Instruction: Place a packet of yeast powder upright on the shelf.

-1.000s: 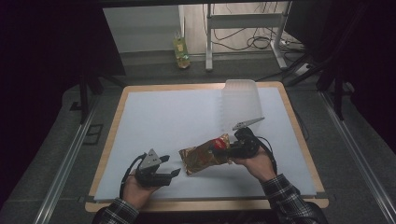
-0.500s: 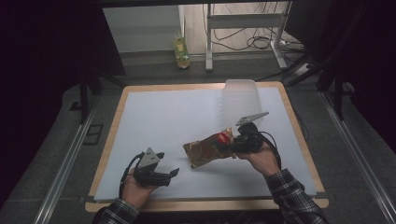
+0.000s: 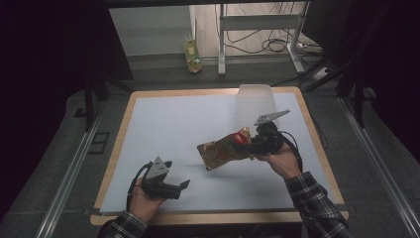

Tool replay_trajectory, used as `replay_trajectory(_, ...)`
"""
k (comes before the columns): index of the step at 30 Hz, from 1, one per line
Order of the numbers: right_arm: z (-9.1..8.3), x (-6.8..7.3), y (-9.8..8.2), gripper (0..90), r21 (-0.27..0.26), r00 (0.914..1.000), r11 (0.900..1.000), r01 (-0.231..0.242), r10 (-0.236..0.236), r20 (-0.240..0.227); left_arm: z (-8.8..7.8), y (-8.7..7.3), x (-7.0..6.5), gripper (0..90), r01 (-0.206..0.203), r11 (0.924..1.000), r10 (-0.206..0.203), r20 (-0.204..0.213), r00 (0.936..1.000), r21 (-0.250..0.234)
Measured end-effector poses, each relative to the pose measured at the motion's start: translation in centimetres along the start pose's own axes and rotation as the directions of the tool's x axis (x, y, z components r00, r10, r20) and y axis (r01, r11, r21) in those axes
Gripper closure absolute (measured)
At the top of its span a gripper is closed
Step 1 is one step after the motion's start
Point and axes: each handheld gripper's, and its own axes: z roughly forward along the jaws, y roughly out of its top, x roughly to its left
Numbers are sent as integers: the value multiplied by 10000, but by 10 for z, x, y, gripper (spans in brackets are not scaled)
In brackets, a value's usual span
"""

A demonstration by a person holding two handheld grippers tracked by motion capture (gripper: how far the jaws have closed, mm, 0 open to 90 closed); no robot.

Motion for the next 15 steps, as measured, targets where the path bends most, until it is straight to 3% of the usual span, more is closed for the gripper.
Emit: replay_trajectory(15,-16,-12,18,753,-73,9967,9981,608,-603,538,2,-1,-1,49,-225,9995,228,-137,9996,215)
